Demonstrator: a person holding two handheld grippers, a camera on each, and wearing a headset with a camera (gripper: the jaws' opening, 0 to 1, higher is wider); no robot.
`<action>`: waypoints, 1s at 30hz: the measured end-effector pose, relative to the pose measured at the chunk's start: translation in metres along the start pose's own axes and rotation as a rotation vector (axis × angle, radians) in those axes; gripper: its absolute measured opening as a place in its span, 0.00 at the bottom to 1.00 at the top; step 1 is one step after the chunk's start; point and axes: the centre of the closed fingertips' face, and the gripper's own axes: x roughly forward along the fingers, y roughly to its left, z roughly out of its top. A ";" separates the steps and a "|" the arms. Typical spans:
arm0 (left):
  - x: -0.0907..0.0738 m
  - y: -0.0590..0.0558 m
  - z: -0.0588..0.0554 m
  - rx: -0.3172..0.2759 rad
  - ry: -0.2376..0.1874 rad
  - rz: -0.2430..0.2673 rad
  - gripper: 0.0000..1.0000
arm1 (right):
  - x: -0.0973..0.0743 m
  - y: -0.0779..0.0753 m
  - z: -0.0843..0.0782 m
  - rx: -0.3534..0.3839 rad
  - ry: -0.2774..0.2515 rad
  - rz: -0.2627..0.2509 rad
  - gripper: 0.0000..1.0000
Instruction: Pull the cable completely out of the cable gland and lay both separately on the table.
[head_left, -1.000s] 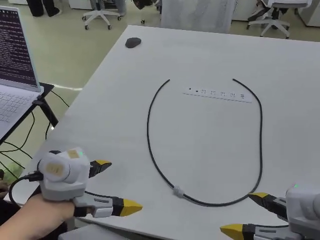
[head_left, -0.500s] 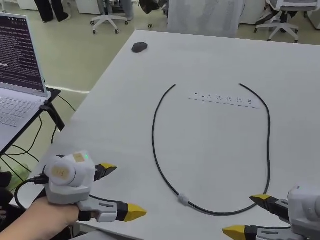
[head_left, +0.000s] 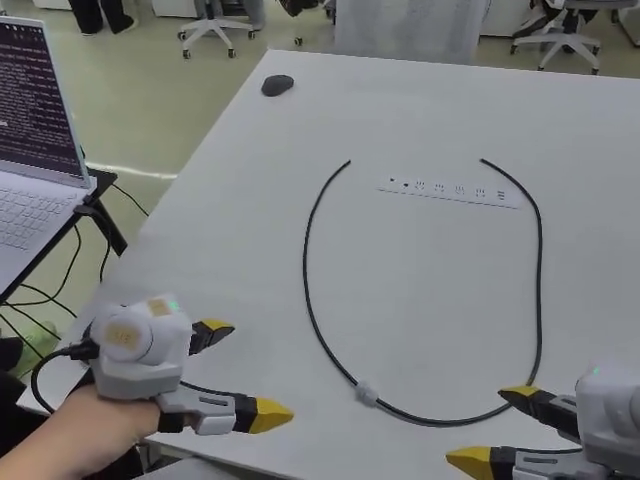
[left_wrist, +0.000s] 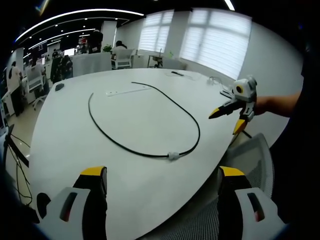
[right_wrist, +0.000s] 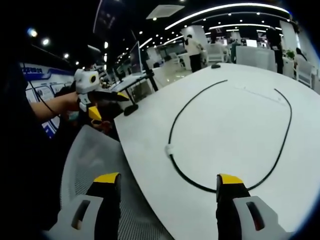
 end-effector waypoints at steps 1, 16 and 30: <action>0.000 0.001 0.000 0.002 -0.001 0.000 0.91 | 0.000 0.000 -0.001 0.000 0.005 0.000 0.78; -0.002 0.006 -0.003 -0.002 -0.001 0.008 0.93 | -0.003 0.000 -0.008 0.015 0.010 -0.031 0.77; 0.000 0.013 -0.009 0.008 -0.005 0.020 0.93 | 0.026 -0.001 0.007 -0.083 0.076 -0.042 0.76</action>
